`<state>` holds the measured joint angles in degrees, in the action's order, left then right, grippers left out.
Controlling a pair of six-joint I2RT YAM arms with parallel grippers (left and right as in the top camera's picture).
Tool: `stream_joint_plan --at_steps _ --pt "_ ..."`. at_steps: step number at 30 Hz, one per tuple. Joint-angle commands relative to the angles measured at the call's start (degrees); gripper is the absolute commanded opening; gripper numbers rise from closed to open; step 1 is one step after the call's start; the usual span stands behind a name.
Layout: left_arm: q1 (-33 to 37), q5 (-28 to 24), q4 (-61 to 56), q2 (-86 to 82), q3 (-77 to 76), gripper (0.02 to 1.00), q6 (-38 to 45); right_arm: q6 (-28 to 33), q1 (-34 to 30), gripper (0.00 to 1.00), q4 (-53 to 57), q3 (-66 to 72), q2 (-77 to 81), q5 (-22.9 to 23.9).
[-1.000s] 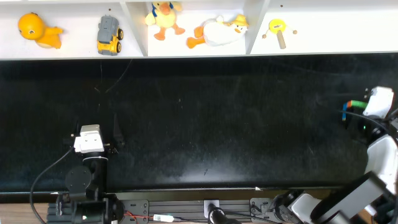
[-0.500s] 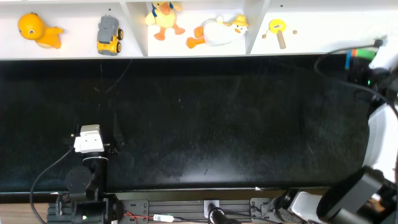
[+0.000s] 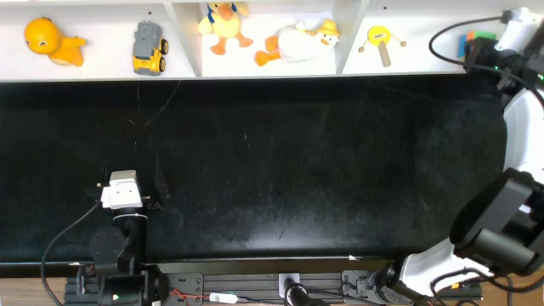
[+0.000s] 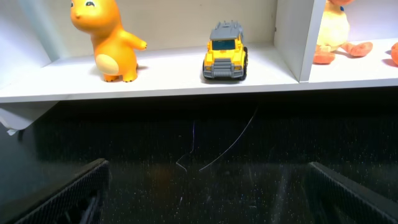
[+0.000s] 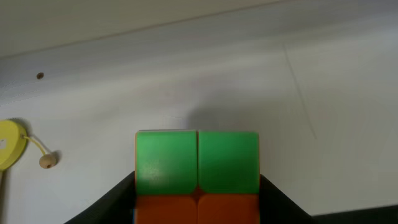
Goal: Store Toys
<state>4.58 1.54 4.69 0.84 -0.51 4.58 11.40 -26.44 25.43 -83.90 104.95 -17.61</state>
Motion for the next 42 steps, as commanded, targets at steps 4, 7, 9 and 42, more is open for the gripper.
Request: stream_joint_plan --at_steps 4,7,9,42 --pt "-0.3 -0.5 0.1 -0.7 0.1 0.996 -0.2 -1.1 0.6 0.998 1.1 -3.1 1.1 0.9" --pt "-0.3 -0.5 0.1 -0.7 0.1 0.996 -0.2 -1.1 0.7 0.998 4.1 -3.1 -0.2 5.3" --pt "-0.3 -0.5 0.2 -0.7 0.1 0.998 -0.2 -1.0 1.1 0.996 7.2 -2.4 -2.0 9.4" --pt "-0.3 -0.5 0.1 -0.7 0.1 0.998 -0.2 -7.1 22.4 0.996 -21.0 83.6 -97.5 18.1"
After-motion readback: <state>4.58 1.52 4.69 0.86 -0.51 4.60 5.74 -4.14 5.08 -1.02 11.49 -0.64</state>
